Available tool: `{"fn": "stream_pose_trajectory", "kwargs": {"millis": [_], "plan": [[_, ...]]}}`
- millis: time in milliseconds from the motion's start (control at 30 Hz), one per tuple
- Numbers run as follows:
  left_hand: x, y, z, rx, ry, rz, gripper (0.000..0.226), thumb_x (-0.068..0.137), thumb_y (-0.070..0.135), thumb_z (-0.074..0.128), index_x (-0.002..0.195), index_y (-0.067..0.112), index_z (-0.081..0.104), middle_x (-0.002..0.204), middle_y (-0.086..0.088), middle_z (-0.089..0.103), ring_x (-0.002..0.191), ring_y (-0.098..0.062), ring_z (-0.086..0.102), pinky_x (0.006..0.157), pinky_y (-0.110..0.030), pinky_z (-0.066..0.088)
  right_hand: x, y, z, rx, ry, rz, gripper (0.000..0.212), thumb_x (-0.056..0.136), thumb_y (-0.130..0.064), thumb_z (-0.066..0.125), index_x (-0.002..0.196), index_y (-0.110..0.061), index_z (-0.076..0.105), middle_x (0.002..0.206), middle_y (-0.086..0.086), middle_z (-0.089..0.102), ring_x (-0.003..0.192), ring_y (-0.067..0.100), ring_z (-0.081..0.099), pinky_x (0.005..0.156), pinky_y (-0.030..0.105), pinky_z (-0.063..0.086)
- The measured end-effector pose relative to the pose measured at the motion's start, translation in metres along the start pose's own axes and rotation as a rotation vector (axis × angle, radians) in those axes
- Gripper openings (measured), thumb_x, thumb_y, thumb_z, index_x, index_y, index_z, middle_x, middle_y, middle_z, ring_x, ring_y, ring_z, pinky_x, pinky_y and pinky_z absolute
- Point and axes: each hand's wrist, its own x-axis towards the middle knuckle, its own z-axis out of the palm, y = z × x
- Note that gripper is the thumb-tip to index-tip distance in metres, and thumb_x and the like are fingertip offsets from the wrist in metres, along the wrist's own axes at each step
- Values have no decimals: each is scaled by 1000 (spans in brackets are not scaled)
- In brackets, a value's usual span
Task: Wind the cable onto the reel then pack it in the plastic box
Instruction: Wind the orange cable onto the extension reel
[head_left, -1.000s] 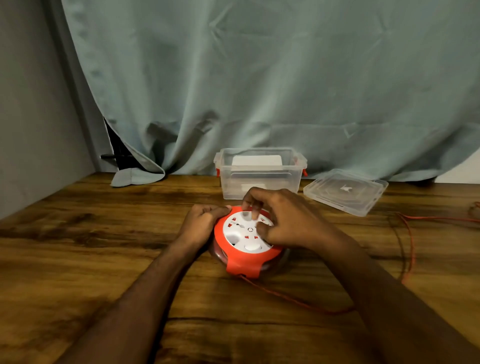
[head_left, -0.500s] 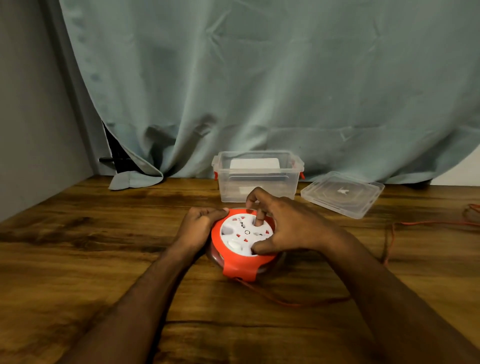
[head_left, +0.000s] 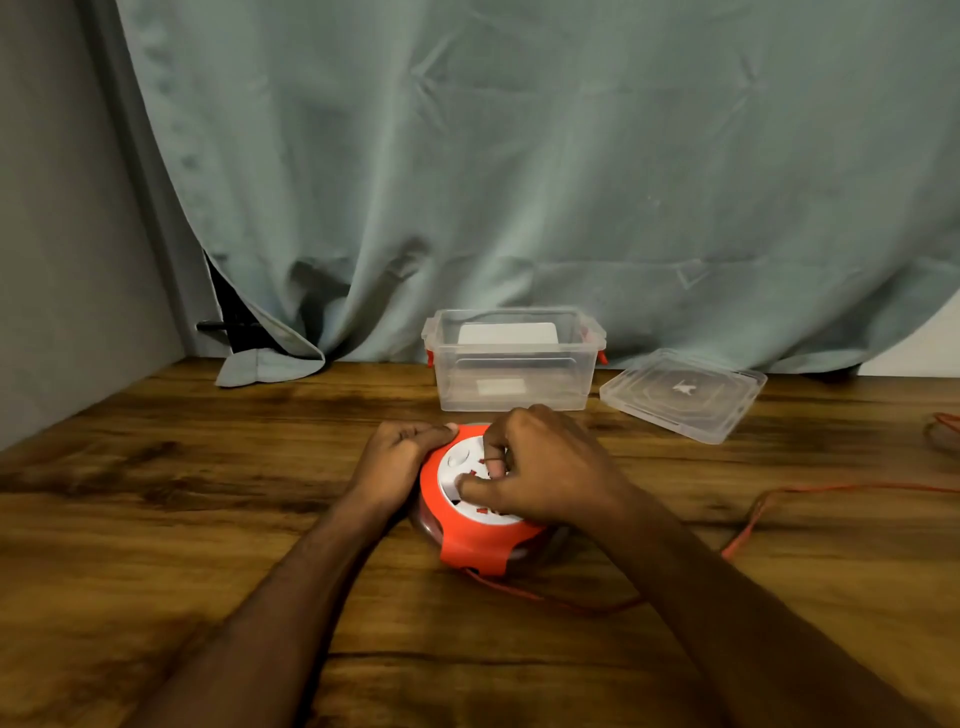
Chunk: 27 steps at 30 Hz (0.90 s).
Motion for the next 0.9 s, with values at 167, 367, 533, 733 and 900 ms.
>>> {"fn": "stream_pose_trajectory", "kwargs": {"millis": [167,367,533,733,900], "plan": [[2,-2,-2,7,16,-2,27,96,13,66,90,-12,76,90,-34,75,79,-40,69,74,-41,55,-3,-1,-7,96,-24,-49,20,79,-51,72,85,-34,62,68,-14,57,71,4,55,55,25,33],[3,-4,-3,16,30,-1,31,94,16,69,81,-12,73,90,-40,71,72,-37,66,69,-40,52,-4,19,-27,135,-216,-81,58,72,-25,75,122,-45,54,118,-20,63,93,4,58,62,25,46],[5,-6,-3,14,24,-6,30,94,16,70,83,-12,73,88,-35,74,76,-41,68,75,-45,54,-3,23,-30,165,-258,-69,79,71,-29,83,134,-47,39,127,-19,64,99,5,60,65,24,49],[4,-4,-1,-8,44,-15,25,94,13,69,74,-2,76,77,-25,75,65,-32,68,65,-33,53,-7,20,-30,90,-191,-52,76,65,-63,85,119,-47,34,97,-16,66,89,5,62,58,24,40],[1,-1,0,-26,38,-9,26,95,11,68,88,-13,74,92,-36,74,77,-38,67,74,-40,52,-3,12,-17,-77,-88,-35,61,58,-83,69,96,-40,47,83,-19,50,79,6,49,56,26,30]]}}
